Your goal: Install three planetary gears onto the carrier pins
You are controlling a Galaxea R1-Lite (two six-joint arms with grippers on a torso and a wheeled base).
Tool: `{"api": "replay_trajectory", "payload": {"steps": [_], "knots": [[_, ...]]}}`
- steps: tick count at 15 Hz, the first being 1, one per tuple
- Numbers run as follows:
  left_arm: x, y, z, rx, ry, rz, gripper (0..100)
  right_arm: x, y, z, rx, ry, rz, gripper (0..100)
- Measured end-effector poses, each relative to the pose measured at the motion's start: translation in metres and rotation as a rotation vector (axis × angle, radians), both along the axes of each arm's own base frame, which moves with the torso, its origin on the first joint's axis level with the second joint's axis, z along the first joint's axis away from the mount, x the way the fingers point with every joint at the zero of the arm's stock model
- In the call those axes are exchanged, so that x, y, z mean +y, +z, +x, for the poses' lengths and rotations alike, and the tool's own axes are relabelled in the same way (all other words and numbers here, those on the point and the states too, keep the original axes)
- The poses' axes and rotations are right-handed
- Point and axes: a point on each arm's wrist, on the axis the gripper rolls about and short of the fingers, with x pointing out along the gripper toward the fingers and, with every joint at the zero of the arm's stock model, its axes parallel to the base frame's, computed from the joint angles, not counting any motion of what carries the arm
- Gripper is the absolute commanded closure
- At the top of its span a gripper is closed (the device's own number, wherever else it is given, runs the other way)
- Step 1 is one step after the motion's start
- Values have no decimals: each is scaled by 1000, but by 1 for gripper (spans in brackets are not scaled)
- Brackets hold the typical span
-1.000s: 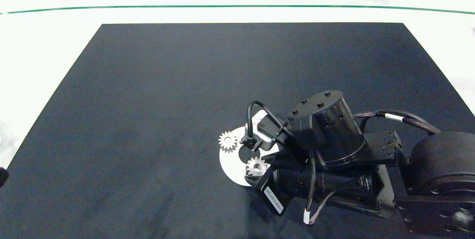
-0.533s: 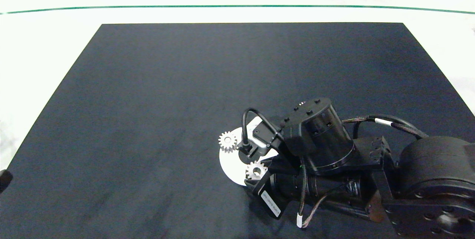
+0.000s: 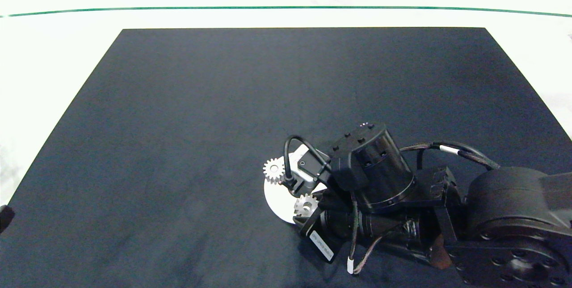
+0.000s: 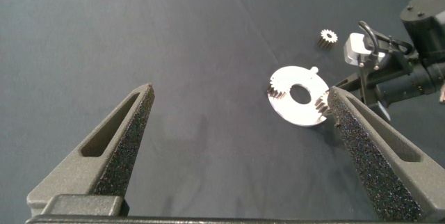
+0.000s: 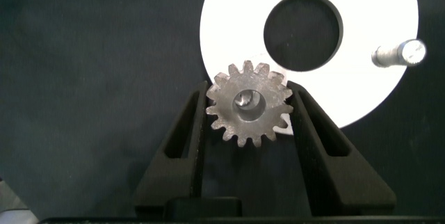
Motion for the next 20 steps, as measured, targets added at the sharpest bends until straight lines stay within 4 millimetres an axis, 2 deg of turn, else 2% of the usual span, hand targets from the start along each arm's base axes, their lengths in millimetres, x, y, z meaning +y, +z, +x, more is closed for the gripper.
{"api": "replay_trajectory", "payload": {"steps": [6,17,18,20], "knots": [[2,-6,-3,46,-3,32,0,7,-2,-1,3,15,-6,78],[4,-2,-6,27,-3,18,0,8,-8,-9,25,26,-48,78],[5,-2,-7,26,-3,17,0,8,-8,-8,24,23,-50,0],[5,-2,-7,25,-3,16,0,7,-8,-8,21,17,-49,0]]}}
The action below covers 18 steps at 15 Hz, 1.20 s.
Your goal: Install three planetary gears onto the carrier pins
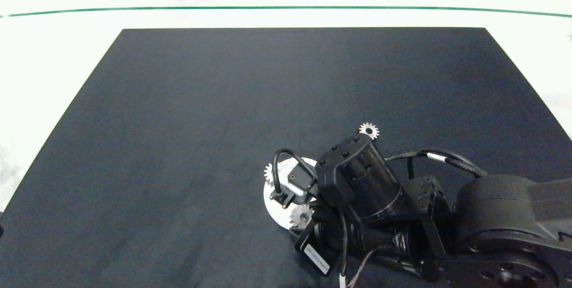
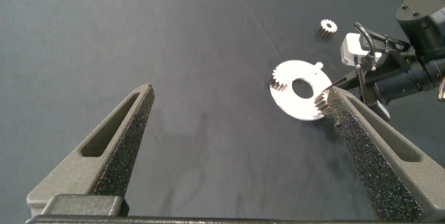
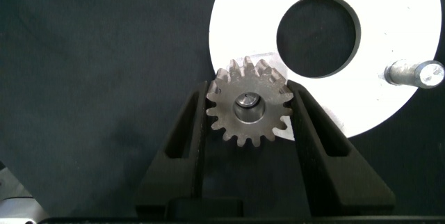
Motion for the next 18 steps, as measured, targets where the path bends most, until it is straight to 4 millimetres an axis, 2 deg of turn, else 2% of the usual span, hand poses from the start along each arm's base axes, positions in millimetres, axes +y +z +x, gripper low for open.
{"api": "replay_trajectory", "payload": {"steps": [11,18], "knots": [[0,0,-1,-1,1,-1,0,-2,7,4,-8,-15,13,0],[1,0,-1,-2,2,-2,0,-42,40,22,-70,-116,56,0]]}}
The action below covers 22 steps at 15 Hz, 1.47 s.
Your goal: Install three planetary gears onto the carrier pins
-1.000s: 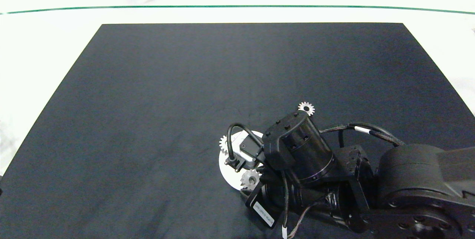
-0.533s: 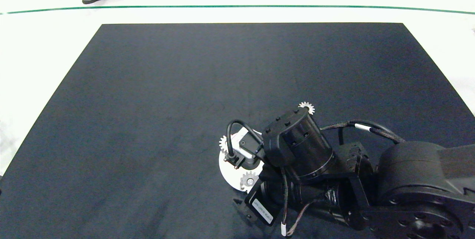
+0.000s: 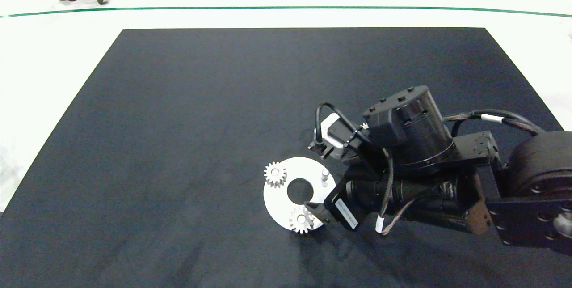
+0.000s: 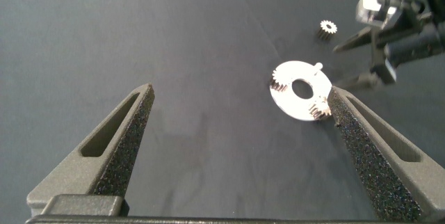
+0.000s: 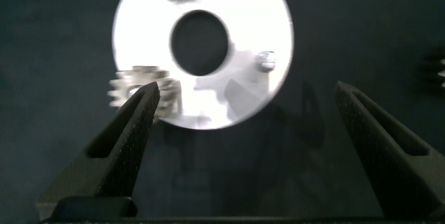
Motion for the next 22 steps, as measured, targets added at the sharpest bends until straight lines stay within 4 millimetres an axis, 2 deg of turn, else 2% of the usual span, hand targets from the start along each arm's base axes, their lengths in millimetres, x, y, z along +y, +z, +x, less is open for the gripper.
{"api": "replay_trajectory", "payload": {"steps": [9,17,22], "knots": [[4,-3,-6,7,-2,5,0,-58,20,35,-32,-164,76,0],[6,0,-8,-9,-2,-6,0,-81,9,71,-45,-251,108,0],[6,0,-8,-8,-2,-5,0,-88,6,91,-64,-269,121,0]]}}
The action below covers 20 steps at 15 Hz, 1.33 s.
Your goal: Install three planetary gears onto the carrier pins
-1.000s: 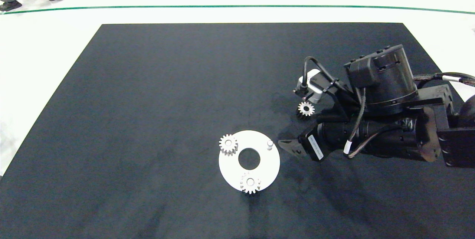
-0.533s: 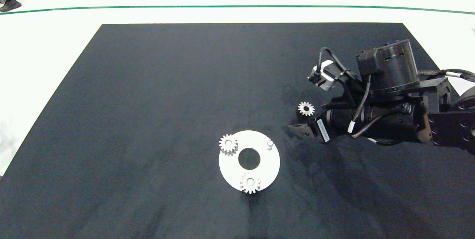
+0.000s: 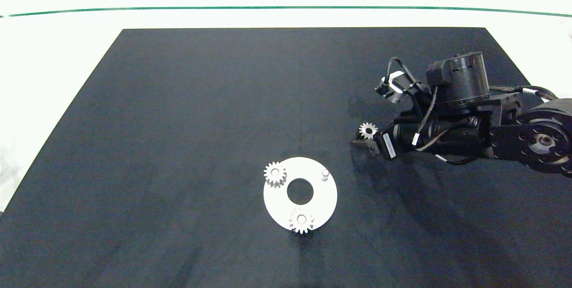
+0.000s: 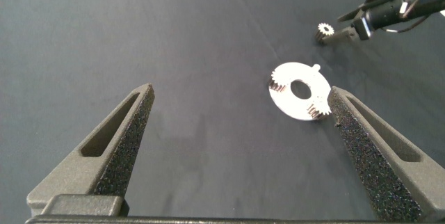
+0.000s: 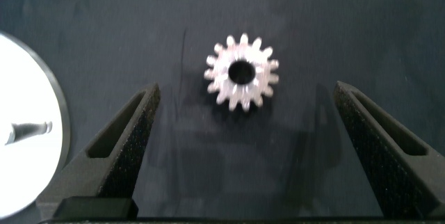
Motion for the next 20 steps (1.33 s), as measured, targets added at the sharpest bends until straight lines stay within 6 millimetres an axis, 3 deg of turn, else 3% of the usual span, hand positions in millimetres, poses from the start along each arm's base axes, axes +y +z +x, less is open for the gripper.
{"api": "replay_trajectory", "payload": {"steps": [14,20], "knots": [[0,-1,0,2,0,1,0,-2,-7,15,17,-23,19,0],[0,-1,-1,1,0,1,0,0,-6,21,6,-23,25,14]]}}
